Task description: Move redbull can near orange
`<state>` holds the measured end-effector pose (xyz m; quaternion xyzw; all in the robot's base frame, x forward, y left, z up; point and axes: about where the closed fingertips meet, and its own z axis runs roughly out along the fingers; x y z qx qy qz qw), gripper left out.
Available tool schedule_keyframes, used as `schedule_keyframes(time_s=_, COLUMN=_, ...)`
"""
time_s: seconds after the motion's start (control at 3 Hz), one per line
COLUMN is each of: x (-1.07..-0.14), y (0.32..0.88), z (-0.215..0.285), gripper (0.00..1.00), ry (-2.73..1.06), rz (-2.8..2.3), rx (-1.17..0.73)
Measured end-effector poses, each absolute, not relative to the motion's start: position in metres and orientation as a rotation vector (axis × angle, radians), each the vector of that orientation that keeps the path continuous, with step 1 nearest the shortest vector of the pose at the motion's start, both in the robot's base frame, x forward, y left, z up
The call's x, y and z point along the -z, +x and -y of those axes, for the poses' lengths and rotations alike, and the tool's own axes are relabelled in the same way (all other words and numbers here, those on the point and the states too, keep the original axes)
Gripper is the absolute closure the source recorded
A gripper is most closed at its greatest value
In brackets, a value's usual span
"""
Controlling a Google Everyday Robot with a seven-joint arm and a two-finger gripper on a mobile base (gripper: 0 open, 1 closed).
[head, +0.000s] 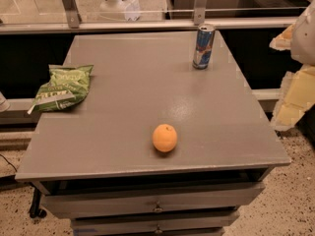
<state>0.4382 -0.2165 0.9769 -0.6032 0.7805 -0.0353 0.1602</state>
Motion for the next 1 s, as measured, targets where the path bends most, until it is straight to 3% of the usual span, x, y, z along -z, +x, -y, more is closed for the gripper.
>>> schedule_keyframes(time_s=0.67, x=-0.972, y=0.454, z=0.215, gripper=0.00, ry=-1.668, rz=-2.184, rx=0.084)
schedule_keyframes(time_s=1.0, x=-0.966, y=0.495, z=0.216, gripper=0.00, ry=-1.544, rz=-2.105, rx=0.026)
